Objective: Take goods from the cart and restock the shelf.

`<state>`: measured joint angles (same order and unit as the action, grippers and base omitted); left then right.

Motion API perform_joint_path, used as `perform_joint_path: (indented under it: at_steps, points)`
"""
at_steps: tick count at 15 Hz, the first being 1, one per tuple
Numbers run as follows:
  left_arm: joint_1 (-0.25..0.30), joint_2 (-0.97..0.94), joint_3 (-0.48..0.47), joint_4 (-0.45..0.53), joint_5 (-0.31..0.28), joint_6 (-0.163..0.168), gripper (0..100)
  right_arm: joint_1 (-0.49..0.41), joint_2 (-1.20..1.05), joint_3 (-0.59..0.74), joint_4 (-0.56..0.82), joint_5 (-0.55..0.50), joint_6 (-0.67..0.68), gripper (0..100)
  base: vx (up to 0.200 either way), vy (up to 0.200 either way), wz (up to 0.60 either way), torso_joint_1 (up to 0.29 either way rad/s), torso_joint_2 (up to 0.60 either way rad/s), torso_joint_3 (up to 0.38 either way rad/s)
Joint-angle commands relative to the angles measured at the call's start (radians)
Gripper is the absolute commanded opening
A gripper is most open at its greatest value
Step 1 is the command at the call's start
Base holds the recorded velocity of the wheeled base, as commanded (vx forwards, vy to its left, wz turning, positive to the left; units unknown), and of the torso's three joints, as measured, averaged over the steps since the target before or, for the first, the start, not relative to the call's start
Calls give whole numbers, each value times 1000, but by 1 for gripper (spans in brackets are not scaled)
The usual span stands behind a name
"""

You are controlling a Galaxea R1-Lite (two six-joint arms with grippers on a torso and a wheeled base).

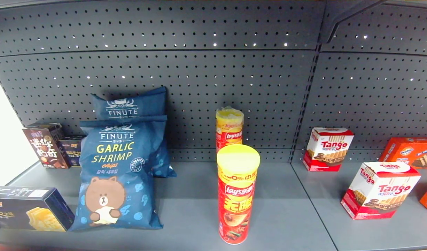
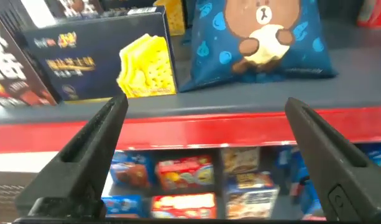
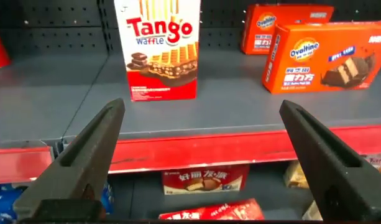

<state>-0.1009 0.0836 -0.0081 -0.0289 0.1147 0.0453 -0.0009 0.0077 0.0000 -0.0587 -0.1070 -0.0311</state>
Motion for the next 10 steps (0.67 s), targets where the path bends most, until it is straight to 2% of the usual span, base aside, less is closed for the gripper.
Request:
perform_joint_path:
  at_steps: [1, 2, 3, 4, 5, 6, 7, 8, 9, 10]
  points:
    - [0, 5, 2, 0, -27, -22, 100, 1, -8, 0, 0, 50, -3, 100, 0, 0, 0, 0, 0, 0]
    - [1, 5, 8, 21, -119, -38, 100, 1, -8, 0, 2, 59, -4, 100, 0, 0, 0, 0, 0, 0]
    - [-2, 7, 8, 40, -194, -12, 100, 1, -8, 0, 2, 61, -6, 100, 0, 0, 0, 0, 0, 0]
    - [-51, 8, 7, 41, -217, 22, 100, 1, -8, 0, 2, 64, -20, 100, 0, 0, 0, 0, 0, 0]
    - [-80, 7, 8, 40, -216, 22, 100, 1, -8, 0, 2, 66, -26, 100, 0, 0, 0, 0, 0, 0]
    - [-80, 7, 8, 37, -185, 18, 100, 1, -8, 0, 0, 56, -20, 100, 0, 0, 0, 0, 0, 0]
    - [-80, 7, 8, 37, -121, 1, 100, 1, -8, 0, 2, 38, 8, 100, 0, 0, 0, 0, 0, 0]
    - [-80, 7, 8, 37, -110, -4, 100, 1, -8, 0, 2, 30, 17, 100, 0, 0, 0, 0, 0, 0]
    - [-80, 5, 8, 32, -78, -16, 100, 1, -8, -2, 4, -69, 30, 100, 0, 0, 0, 0, 0, 0]
    - [-80, 5, 8, 32, -78, -15, 100, 1, -8, -2, 4, -83, 22, 100, 0, 0, 0, 0, 0, 0]
